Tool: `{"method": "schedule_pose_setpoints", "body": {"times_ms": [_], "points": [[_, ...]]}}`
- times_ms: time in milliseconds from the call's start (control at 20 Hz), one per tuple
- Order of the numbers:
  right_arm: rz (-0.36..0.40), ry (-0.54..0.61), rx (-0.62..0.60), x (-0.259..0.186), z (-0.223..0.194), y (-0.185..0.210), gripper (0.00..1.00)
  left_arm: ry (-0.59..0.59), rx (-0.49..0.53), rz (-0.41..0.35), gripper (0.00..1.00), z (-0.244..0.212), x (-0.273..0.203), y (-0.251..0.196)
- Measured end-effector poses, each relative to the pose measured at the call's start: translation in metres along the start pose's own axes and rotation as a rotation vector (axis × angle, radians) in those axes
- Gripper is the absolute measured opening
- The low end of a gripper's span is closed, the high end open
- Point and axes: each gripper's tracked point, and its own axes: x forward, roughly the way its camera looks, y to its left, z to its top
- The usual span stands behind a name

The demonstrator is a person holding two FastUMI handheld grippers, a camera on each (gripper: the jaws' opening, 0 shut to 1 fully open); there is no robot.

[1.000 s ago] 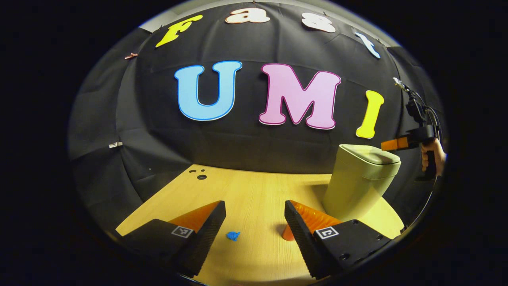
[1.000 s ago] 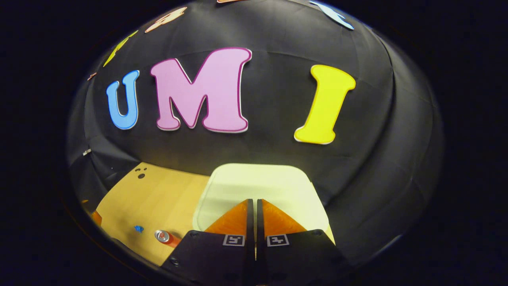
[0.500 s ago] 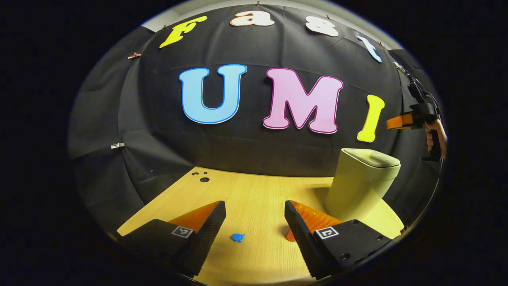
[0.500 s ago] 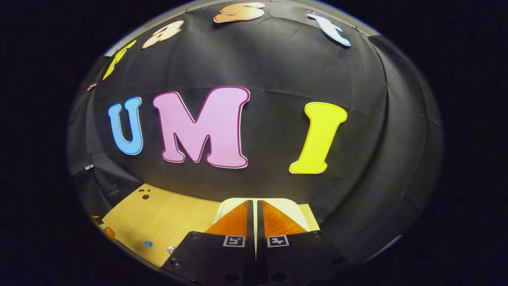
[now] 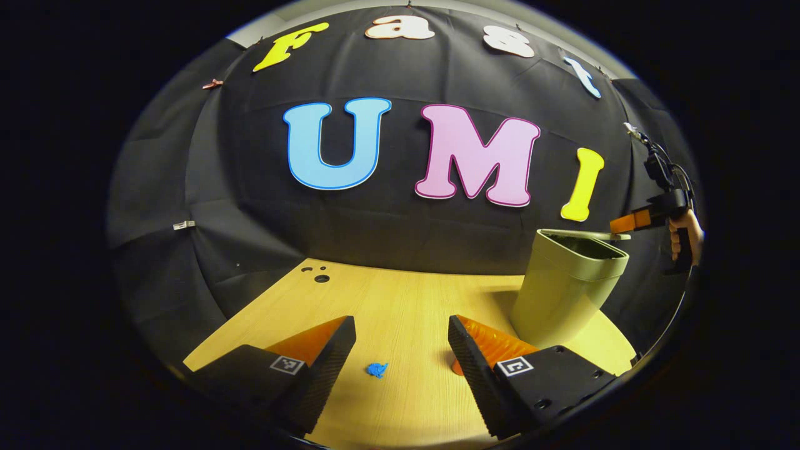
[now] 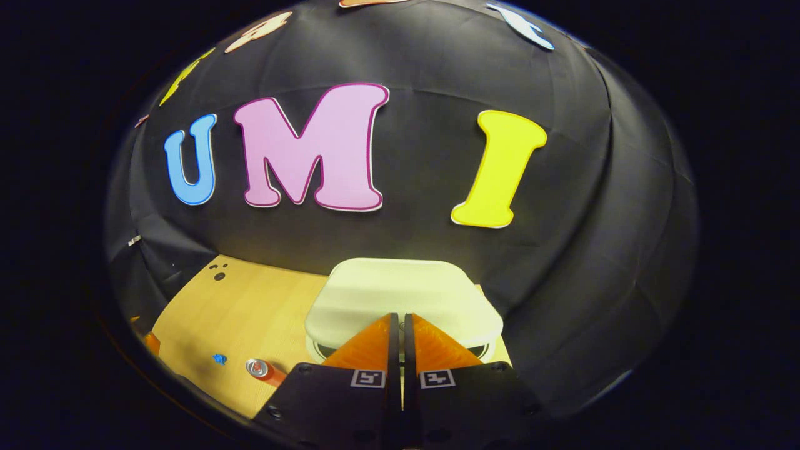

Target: Press the lid of the desktop garbage bin to open it, pick up the crumpled paper on the desktop and throw it into the bin, then pick up the pop can on the desktop and drop it into the bin, and finally close the garbage bin lid.

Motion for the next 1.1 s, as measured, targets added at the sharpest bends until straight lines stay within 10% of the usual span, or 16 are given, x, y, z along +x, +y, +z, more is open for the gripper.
{"method": "schedule_pose_setpoints", "body": {"times_ms": [850,950,1100], "points": [[0.001,-0.201,0.06,-0.078,0.017,0.017,0.07,0.053,-0.017,0.021,0.96,-0.032,0.0,0.023],[0.02,-0.195,0.065,-0.086,0.009,0.028,0.27,0.064,-0.014,0.021,0.96,-0.042,-0.001,0.03],[0.035,-0.17,0.079,-0.092,-0.008,0.042,0.96,0.098,-0.008,0.027,0.96,-0.063,0.001,0.045]]}}
